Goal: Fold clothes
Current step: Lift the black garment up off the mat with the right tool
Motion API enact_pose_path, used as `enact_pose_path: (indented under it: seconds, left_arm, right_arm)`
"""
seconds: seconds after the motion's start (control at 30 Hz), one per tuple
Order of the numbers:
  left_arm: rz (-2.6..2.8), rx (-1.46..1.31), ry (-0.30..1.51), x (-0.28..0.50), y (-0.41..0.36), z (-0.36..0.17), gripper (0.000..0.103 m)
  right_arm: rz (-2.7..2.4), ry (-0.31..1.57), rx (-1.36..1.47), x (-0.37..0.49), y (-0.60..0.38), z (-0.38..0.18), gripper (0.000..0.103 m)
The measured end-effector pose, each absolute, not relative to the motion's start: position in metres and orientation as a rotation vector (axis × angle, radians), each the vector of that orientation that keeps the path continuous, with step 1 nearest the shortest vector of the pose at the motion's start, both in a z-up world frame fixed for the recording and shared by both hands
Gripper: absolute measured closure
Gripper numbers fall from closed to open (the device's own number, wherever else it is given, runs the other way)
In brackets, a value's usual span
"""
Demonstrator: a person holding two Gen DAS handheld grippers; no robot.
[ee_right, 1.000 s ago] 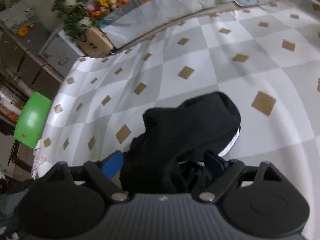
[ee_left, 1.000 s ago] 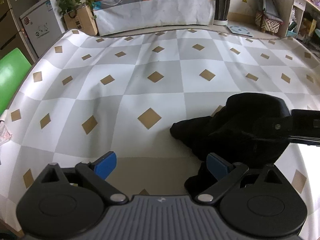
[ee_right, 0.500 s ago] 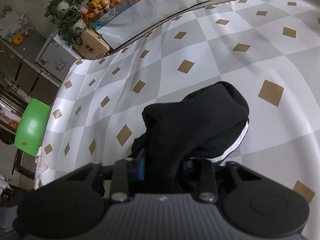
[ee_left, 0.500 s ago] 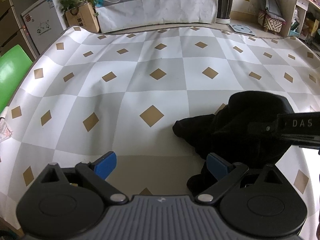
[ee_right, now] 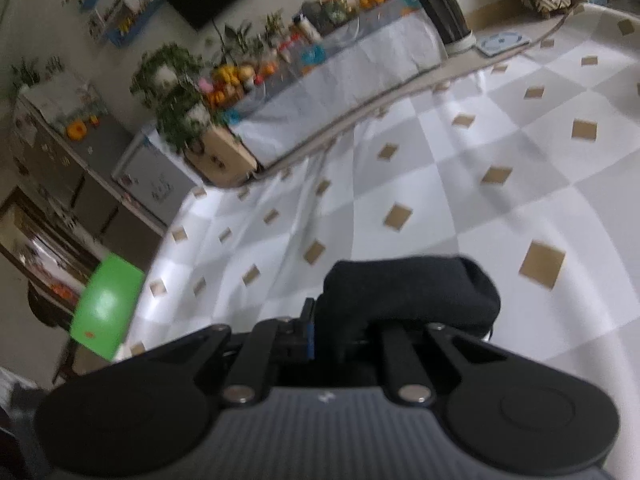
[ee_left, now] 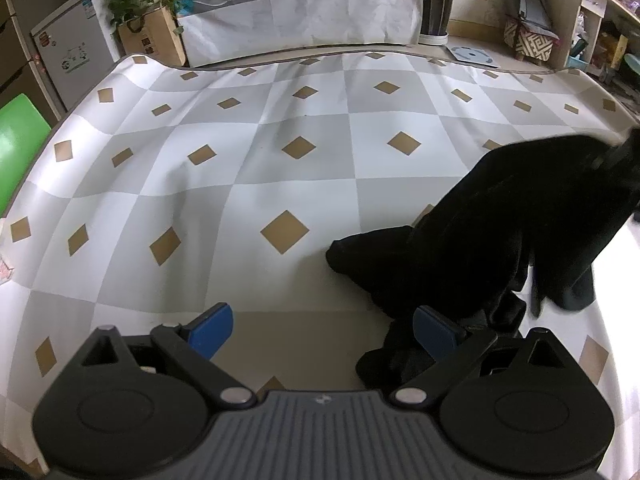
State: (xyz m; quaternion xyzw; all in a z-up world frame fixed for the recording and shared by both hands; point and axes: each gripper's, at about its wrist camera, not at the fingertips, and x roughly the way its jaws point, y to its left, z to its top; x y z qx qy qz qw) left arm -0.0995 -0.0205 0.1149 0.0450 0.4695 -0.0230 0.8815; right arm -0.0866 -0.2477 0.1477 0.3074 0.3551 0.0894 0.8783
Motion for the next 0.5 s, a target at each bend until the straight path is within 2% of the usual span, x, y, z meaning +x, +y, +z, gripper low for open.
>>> enact_pose_path:
  seconds: [0.5]
  left_arm:
    - [-0.099,0.118,0.963,-0.103,-0.046,0.116,0.006]
  right_arm:
    - [0.122,0.49,0.7,-0.137,-0.334,0.214,0.094]
